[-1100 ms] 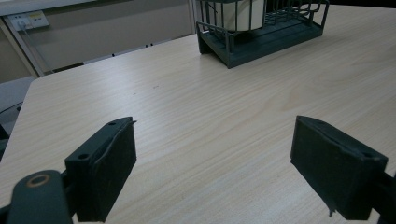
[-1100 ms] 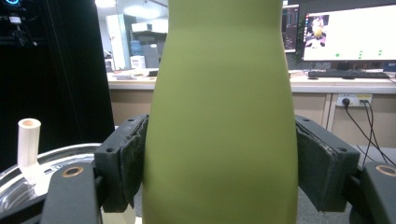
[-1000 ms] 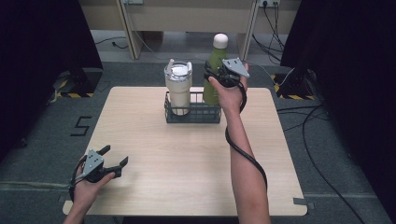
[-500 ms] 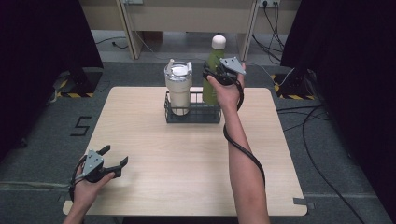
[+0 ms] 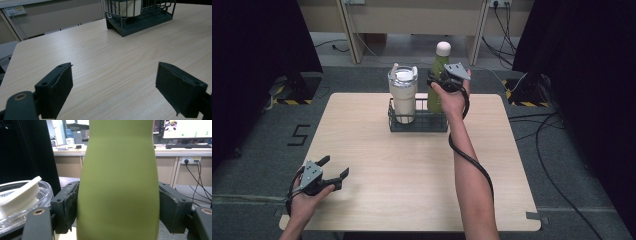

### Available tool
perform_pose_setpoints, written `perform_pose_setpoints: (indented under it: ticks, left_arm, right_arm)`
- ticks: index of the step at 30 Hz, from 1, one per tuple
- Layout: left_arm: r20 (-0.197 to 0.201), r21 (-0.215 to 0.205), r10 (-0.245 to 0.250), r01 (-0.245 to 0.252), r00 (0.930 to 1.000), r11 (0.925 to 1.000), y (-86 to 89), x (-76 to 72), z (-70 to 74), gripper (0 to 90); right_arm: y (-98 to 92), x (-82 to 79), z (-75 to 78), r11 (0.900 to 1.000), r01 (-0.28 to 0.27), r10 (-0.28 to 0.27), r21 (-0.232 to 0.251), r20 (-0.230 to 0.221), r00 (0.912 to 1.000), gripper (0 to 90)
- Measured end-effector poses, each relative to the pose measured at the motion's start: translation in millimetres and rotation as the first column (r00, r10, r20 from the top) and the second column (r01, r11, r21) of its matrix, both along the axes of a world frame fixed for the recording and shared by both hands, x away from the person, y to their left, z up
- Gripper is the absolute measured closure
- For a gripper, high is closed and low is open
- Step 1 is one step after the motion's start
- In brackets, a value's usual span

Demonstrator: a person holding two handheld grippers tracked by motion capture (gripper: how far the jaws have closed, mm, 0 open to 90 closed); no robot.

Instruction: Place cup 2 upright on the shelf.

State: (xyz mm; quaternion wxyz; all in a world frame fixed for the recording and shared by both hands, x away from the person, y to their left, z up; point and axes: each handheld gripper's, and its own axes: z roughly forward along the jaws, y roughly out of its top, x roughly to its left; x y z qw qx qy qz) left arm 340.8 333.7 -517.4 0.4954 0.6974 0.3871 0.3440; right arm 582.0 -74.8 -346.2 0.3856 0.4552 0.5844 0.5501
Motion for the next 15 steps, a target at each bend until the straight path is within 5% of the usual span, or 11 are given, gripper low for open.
perform_pose_setpoints:
  ticks: [15]
  left_arm:
    - [0.0, 0.004, -0.003, 0.003, 1.0, 1.0, -0.8, 0.0, 0.0, 13.5]
  right_arm:
    - [3.0, 9.0, -21.7, 0.999, 0.001, -0.003, -0.034, -0.058, 0.9983, 26.1]
